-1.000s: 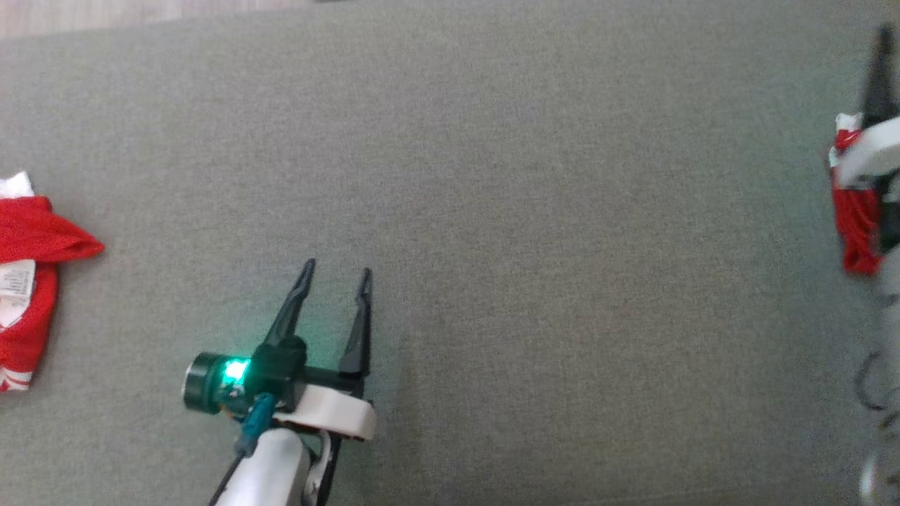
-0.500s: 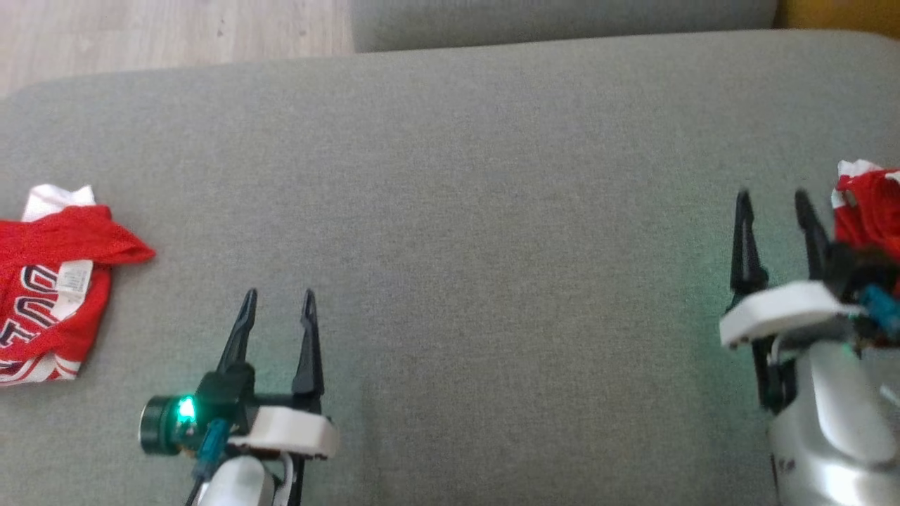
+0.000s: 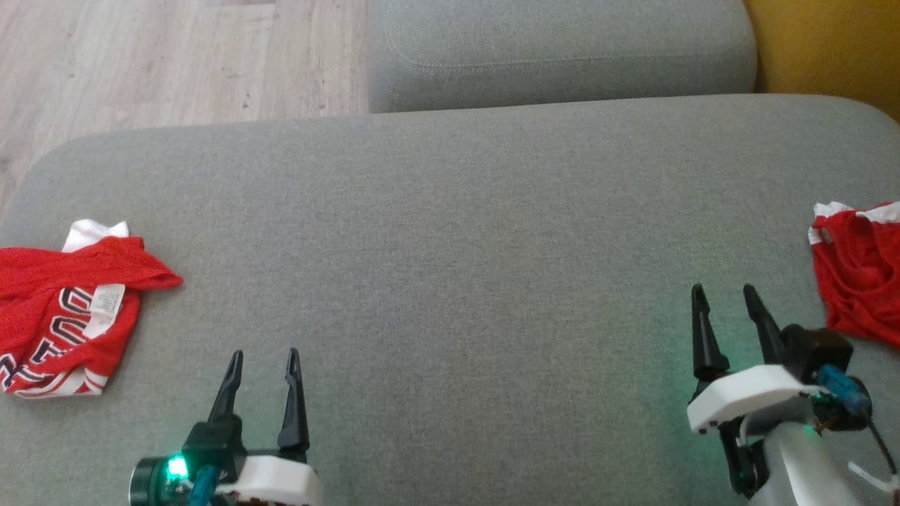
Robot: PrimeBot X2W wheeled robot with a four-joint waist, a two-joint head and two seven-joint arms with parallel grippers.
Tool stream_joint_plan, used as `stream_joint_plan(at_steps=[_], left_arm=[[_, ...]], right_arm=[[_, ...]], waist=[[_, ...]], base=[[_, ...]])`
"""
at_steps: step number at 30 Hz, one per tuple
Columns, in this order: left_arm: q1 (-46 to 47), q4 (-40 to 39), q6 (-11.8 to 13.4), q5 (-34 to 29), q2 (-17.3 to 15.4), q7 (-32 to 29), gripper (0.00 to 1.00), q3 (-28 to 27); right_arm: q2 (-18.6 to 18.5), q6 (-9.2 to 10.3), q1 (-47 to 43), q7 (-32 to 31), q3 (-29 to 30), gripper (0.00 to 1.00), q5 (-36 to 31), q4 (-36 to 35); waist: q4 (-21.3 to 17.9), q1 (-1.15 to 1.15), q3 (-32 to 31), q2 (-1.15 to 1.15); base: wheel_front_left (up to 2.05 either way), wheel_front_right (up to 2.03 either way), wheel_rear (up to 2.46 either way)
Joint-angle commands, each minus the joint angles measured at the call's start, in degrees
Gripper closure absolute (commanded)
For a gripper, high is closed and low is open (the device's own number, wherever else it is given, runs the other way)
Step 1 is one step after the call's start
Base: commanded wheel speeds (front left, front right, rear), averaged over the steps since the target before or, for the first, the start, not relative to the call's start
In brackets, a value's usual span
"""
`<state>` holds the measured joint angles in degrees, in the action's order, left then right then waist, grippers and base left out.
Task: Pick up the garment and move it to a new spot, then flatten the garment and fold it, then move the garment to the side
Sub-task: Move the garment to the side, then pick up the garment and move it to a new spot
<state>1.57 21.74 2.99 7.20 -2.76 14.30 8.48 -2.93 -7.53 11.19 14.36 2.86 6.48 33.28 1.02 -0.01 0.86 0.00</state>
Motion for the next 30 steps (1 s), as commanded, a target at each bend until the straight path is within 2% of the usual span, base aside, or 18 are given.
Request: stream_joint_plan(at_steps=[1,10,14,18,23,30], left_arm=[[1.56,-1.64,0.0,0.63,-0.11,0.7,0.0,-2.39],[0.52,-1.71,-0.24,0.81,-0.11,0.7,0.0,-2.62],[0.51,-1.85,-0.15,1.2,-0.11,0.7,0.0,-2.05],[0.7,-1.61,0.28,1.82,-0.11,0.7,0.0,-1.29],[0.38,-1.59,0.63,1.97,-0.11,0.7,0.0,-1.2],[-1.43,-1.45,0.42,1.07,-0.11,0.7,0.0,-4.85]], right_arm=[[0.04,0.04,1.29,0.63,-1.7,0.0,0.33,-1.56],[0.04,0.04,0.57,0.63,-2.53,0.0,0.9,-1.24],[0.05,0.04,0.24,0.63,-2.83,0.0,0.48,-1.23],[0.05,0.04,-0.12,0.63,-3.0,0.0,0.06,-1.48],[0.05,0.04,-0.14,0.63,-4.29,0.0,0.94,-1.76],[0.05,0.04,0.49,0.63,-7.93,0.0,2.24,-1.58]], waist=[[0.23,0.01,-0.2,0.0],[1.29,0.01,-0.44,0.0],[3.39,0.01,-0.29,0.0],[8.13,0.01,0.32,0.0],[16.07,0.01,1.1,0.0],[25.23,0.01,1.33,0.0]], base=[[0.0,0.0,0.0],[0.0,0.0,0.0],[0.0,0.0,0.0],[0.0,0.0,0.0],[0.0,0.0,0.0],[0.0,0.0,0.0]])
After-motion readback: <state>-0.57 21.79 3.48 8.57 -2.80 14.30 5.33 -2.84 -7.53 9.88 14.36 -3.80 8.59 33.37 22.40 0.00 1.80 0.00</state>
